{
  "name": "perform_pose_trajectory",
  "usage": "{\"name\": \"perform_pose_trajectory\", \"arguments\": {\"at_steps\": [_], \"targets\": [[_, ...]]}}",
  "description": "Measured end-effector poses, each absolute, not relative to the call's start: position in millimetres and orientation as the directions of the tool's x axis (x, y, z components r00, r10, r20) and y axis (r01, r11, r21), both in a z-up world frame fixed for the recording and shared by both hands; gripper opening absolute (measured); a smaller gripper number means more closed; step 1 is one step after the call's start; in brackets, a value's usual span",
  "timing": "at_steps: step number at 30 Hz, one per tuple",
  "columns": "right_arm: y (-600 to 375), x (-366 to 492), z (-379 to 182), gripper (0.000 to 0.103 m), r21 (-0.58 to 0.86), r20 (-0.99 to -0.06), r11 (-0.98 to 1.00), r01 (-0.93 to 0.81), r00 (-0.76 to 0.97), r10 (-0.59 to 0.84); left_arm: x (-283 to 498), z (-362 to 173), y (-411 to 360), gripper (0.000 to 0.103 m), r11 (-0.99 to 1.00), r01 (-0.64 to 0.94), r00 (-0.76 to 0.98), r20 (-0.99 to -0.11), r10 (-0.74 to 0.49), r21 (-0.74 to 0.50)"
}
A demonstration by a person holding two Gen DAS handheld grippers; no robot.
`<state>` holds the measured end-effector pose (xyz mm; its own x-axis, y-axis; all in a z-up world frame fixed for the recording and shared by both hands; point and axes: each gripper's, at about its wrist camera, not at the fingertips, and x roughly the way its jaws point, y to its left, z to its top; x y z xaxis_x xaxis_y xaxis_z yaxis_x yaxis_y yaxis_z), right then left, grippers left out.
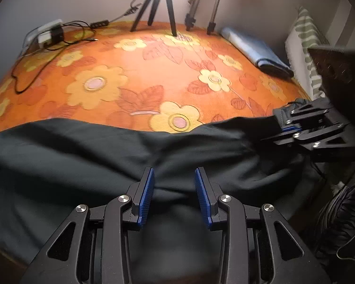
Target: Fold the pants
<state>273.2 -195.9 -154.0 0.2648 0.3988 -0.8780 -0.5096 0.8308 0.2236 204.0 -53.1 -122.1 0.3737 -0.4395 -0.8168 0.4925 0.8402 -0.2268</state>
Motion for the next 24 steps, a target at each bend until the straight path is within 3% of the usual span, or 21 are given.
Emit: {"name": "perform_pose_trajectory", "arguments": {"at_steps": [7,11,20,24], "targets": [[-198.2,290.6,-112.3,0.005,0.025,-0.837,0.845,-0.534,0.451,0.310,199.1,-119.1,6.9,0.034,0.886,0.387,0.413,-0.811,-0.415,-0.256],[-180.9,328.4,-103.4,0.005,-0.275,-0.792,0.804,-0.527,0.598,0.121,199.7,-136.4,8.1,0.034,0.894,0.384,0.393,-0.834,-0.386,-0.233],[-198.8,414.7,-137.6,0.008,-0.411,-0.772,0.843,-0.348,0.625,-0.118,202.4,-132.9,0.0,0.034,0.887,0.411,0.384,-0.842,-0.378,-0.211],[-249.5,412.4,-107.6,0.010,-0.267,-0.783,0.936,-0.229,0.618,-0.072,204.4,-133.6,-2.0,0.034,0.885,0.417,0.383,-0.843,-0.378,-0.207]]}}
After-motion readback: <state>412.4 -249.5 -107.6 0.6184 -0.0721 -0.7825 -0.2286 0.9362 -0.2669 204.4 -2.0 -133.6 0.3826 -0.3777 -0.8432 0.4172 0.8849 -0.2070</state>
